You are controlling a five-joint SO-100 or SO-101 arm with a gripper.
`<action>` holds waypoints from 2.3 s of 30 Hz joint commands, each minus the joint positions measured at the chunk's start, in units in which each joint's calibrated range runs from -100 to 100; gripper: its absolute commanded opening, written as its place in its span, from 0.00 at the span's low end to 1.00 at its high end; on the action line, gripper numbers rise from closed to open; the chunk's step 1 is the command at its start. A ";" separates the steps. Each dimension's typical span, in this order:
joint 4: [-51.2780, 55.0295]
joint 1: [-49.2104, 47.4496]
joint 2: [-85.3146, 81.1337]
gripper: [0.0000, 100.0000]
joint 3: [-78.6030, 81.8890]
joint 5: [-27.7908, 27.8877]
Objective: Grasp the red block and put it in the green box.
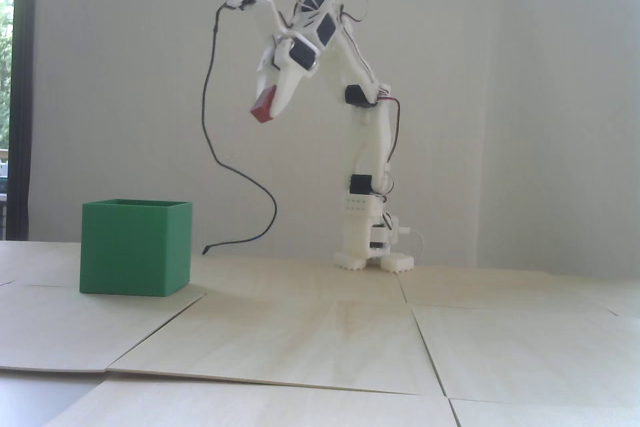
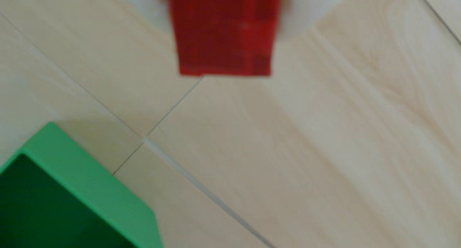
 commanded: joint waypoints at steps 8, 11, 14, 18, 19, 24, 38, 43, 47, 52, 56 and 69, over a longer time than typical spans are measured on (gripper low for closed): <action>-40.98 15.70 -5.48 0.02 24.43 0.00; -45.28 17.72 -5.33 0.02 26.82 0.00; -45.96 19.56 -2.01 0.02 26.82 0.00; -46.13 20.21 3.04 0.02 26.47 0.00; -46.04 20.21 4.07 0.02 25.76 0.00; -45.37 18.04 5.65 0.02 22.83 0.00; -45.37 11.20 1.07 0.04 23.27 0.00; -45.45 11.60 1.15 0.14 23.18 0.00; -45.96 11.84 1.31 0.19 23.10 0.06; -45.96 11.84 1.07 0.21 23.10 0.06; -45.96 11.68 0.99 0.21 22.83 0.06; -38.62 6.78 -21.75 0.03 37.03 -0.41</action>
